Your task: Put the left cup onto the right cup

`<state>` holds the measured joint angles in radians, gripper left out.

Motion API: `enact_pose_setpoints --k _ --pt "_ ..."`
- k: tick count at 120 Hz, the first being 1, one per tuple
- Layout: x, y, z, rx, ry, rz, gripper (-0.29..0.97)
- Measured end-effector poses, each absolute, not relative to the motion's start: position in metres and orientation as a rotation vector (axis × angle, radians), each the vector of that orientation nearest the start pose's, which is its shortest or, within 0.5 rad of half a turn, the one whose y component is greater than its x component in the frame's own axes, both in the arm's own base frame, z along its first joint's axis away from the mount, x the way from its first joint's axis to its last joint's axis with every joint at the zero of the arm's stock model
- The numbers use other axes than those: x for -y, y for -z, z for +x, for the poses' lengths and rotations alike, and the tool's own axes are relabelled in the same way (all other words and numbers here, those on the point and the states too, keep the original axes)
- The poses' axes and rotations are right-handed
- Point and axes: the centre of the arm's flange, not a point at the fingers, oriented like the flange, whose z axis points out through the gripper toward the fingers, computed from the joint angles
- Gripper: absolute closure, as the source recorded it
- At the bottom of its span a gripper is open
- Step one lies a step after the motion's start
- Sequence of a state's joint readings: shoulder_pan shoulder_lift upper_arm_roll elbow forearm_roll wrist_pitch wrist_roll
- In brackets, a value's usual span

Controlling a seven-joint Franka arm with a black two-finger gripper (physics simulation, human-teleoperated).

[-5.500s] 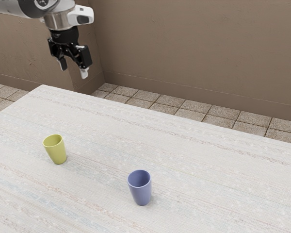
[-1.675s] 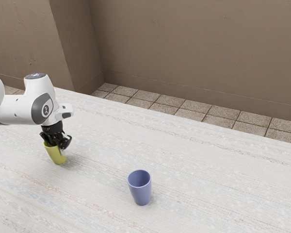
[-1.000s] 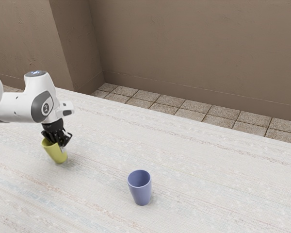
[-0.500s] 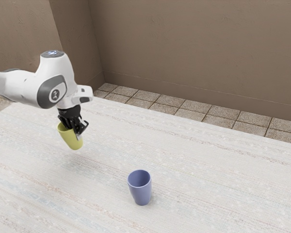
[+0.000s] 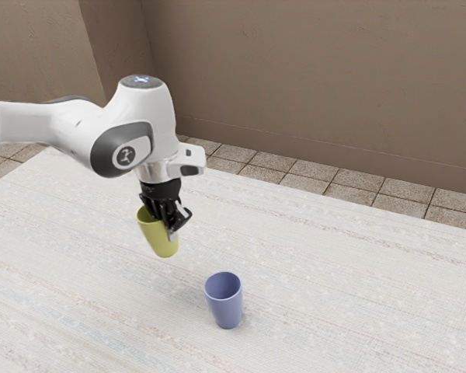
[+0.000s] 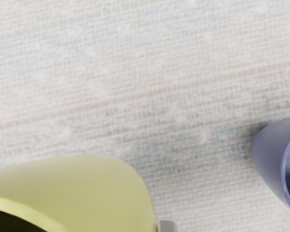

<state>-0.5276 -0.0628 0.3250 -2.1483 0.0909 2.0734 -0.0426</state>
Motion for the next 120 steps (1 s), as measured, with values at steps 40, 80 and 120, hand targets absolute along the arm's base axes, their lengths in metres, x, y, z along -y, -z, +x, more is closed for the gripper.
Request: enact_pose_setpoints --k 40,80,120 --pt "0.156 -0.437 0.504 -0.355 0.006 -3.059 0.79" --pt "0.208 -0.435 0.488 -0.385 0.011 -3.060 0.79" --pt "0.236 -0.434 0.479 -0.378 0.020 -3.060 0.79"
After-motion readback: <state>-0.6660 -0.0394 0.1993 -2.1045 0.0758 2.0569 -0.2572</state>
